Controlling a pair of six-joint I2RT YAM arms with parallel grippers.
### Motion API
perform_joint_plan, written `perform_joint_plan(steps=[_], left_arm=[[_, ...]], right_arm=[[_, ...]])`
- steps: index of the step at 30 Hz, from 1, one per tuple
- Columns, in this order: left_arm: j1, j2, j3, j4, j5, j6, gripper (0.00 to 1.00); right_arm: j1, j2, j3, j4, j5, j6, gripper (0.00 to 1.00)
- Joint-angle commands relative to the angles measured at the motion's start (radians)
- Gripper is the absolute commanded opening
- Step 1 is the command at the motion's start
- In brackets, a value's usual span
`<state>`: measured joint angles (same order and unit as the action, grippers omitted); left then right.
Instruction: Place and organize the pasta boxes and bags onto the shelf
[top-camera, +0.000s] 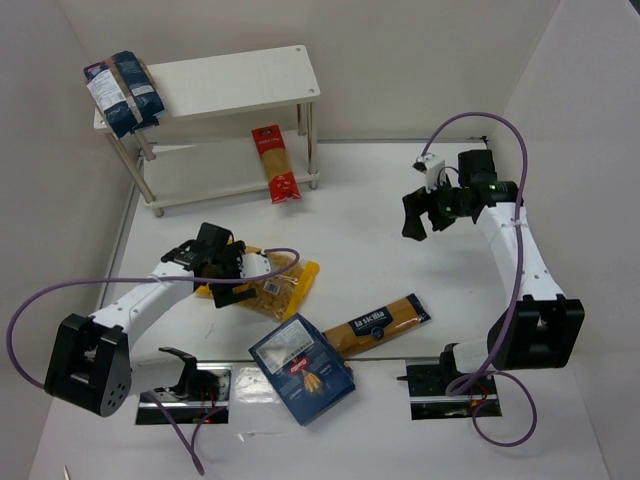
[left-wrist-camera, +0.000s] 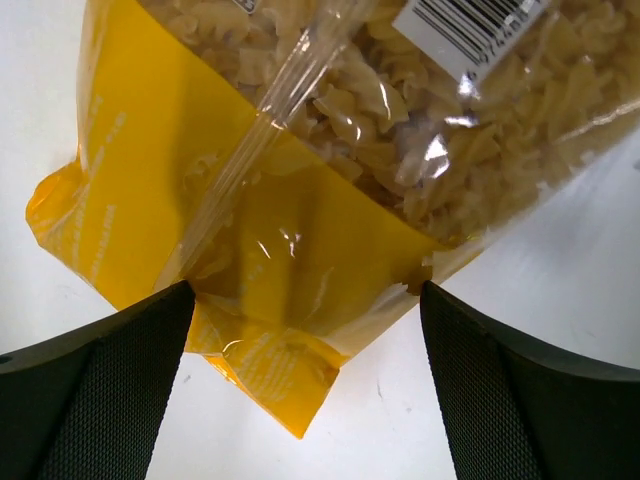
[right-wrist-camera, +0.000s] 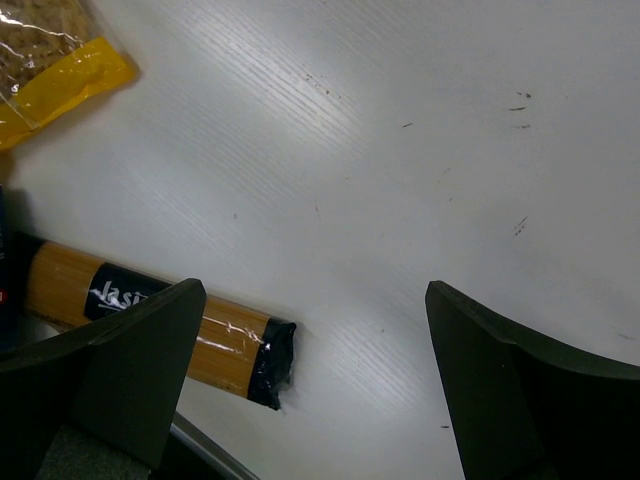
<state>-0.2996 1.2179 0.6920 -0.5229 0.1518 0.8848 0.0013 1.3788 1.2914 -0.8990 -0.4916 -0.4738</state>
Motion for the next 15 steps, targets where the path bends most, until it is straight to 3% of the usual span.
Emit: perform_joint_plan(steps=[1,9,10,12,13,14,15], left_arm=[[-0.024,0.044,-0.025,0.124,-0.013,-0.003,0.99],[-0.105,0.116,-0.063,0.198,-0.054,-0.017,0.99],[-0.126,0.123,-0.063,0.202,-0.054,-0.028,0.93],[-0.163,0.159,-0.058,0.202,-0.071,-0.047,0.74],[-0.184,0.171,-0.049,0.202,-0.081,-0.059,0.57],[-0.194,0.184,-0.046,0.202,-0.094,-0.074,0.23],[-0.205,0.192,-0.039,0.202,-0.113,-0.084,0.07]], right_arm=[[-0.009,-0.001,0.052,-0.028,-0.035,-0.023,1.0],[-0.009,-0.011,0.037,-0.028,-0.044,-0.032,1.0],[-0.009,-0.015,0.032,-0.023,-0.044,-0.032,1.0],[-0.009,-0.02,0.032,-0.018,-0.044,-0.032,1.0],[-0.009,-0.02,0.03,-0.016,-0.044,-0.032,1.0],[-0.009,-0.02,0.023,-0.009,-0.044,-0.032,1.0],[-0.009,-0.023,0.021,-0.009,-0.044,-0.032,1.0]])
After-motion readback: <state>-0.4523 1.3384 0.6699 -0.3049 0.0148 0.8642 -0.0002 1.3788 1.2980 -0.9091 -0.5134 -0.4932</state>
